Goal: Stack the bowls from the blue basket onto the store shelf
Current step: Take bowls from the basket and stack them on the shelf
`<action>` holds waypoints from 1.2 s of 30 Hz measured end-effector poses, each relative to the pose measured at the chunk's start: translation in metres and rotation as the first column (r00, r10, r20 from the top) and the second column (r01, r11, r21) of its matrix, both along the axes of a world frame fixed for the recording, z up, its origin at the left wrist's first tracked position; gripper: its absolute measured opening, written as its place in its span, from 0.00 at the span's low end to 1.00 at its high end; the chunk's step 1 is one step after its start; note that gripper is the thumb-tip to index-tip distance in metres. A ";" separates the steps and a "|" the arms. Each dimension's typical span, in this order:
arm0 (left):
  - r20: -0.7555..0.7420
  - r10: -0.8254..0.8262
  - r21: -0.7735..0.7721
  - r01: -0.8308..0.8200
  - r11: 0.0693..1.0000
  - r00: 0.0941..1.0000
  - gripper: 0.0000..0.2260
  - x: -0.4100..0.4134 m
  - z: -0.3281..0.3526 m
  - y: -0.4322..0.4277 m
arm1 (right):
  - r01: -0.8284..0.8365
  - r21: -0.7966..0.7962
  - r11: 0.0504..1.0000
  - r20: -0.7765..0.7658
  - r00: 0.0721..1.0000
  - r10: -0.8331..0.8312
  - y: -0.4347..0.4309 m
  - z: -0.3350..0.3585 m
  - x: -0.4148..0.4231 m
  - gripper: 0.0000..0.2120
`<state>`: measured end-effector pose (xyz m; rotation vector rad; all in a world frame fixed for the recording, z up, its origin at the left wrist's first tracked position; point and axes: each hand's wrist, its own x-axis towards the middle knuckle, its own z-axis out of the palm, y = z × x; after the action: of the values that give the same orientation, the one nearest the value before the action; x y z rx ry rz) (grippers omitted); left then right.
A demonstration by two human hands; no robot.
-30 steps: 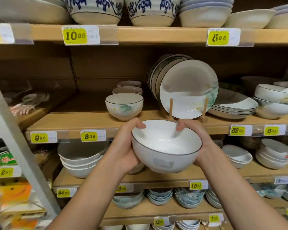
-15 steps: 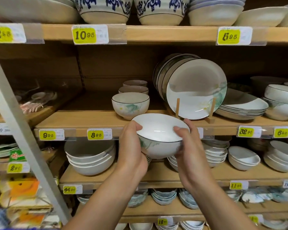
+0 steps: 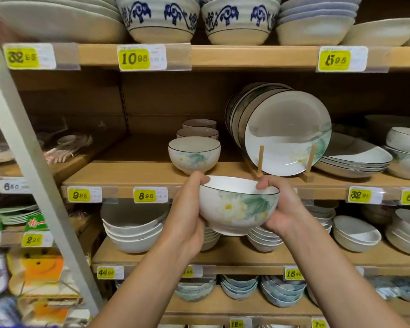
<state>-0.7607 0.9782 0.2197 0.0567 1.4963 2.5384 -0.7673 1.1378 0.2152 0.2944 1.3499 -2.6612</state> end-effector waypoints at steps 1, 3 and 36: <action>-0.005 -0.001 0.001 0.001 1.000 1.000 0.10 -0.001 -0.001 -0.001 | -0.024 0.002 1.000 0.005 1.000 0.024 0.000 -0.001 -0.002 0.21; -0.014 0.007 0.011 -0.006 1.000 1.000 0.09 -0.002 -0.001 -0.001 | -0.070 -0.006 0.998 -0.003 0.998 0.070 0.000 -0.001 -0.004 0.19; -0.409 0.102 -0.287 -0.234 0.929 0.907 0.50 -0.006 0.038 -0.020 | -0.112 0.398 0.911 -0.490 0.813 0.314 0.006 0.044 -0.016 0.35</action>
<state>-0.7665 0.9582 0.2574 0.4218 2.1507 2.4639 -0.7833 1.1439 0.2589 -0.6121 1.8865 -2.3777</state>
